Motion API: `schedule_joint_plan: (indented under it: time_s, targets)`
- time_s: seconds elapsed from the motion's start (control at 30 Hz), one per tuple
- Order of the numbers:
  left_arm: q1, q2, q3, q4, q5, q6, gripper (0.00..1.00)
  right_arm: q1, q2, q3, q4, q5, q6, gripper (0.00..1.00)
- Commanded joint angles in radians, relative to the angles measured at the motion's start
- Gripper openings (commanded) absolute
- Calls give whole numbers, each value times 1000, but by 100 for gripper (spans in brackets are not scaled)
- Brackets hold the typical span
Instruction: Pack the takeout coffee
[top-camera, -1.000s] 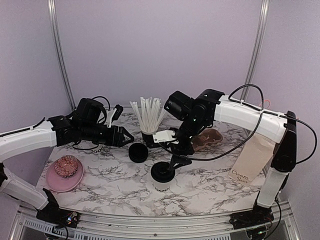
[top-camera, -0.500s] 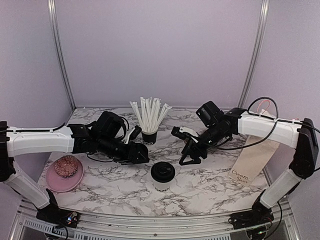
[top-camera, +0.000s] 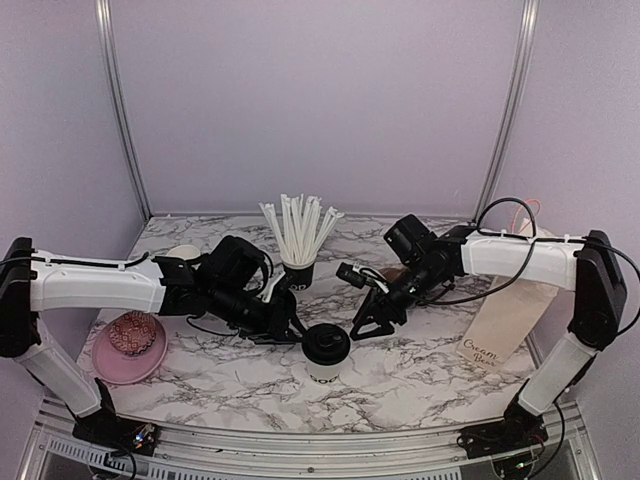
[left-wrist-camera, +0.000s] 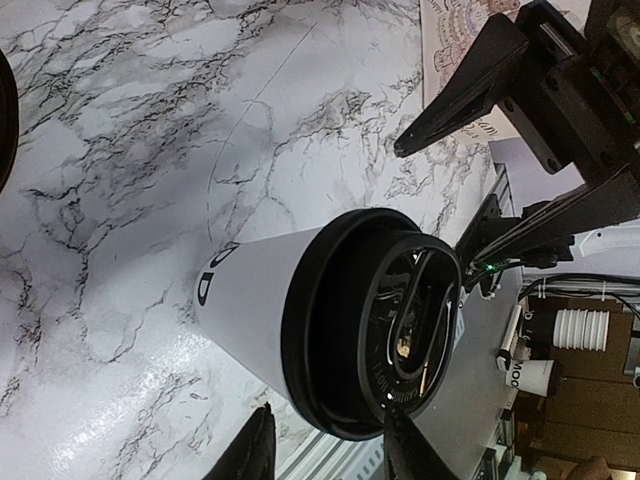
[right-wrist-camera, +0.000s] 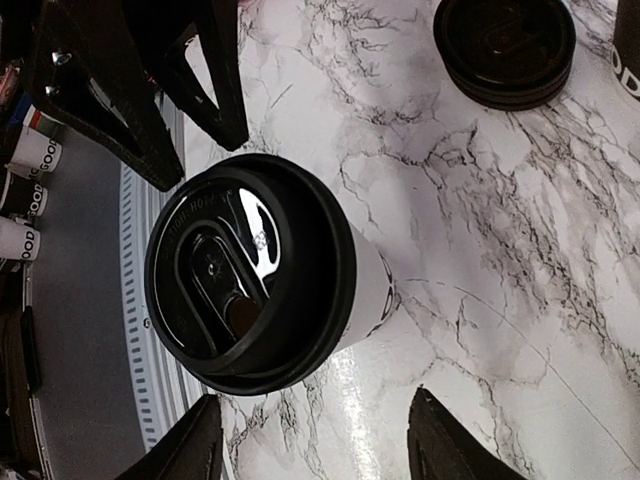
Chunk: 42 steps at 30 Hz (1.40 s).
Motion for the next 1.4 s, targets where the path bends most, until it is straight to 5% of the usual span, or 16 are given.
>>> schedule_joint_plan:
  time_s: [0.0,0.6,0.9,1.13,1.23,1.37]
  targets:
    - [-6,29,14,30,26,6,37,-5,33,38,5,-47,11,57]
    - [-11,107,15,24,15,5,27,2,110,55,-3,-82,16,50]
    - [-11,171,-19,7,2,-2,24,2,212,48,-4,95,62,45]
    - [-11,180,-23,6,-7,3,22,2,227,92,-44,38,37,41]
    - [-14,126,0,6,-17,33,26,2,170,115,-69,-38,6,42]
    - [-16,35,50,6,-51,72,43,0,92,122,-90,-106,-21,52]
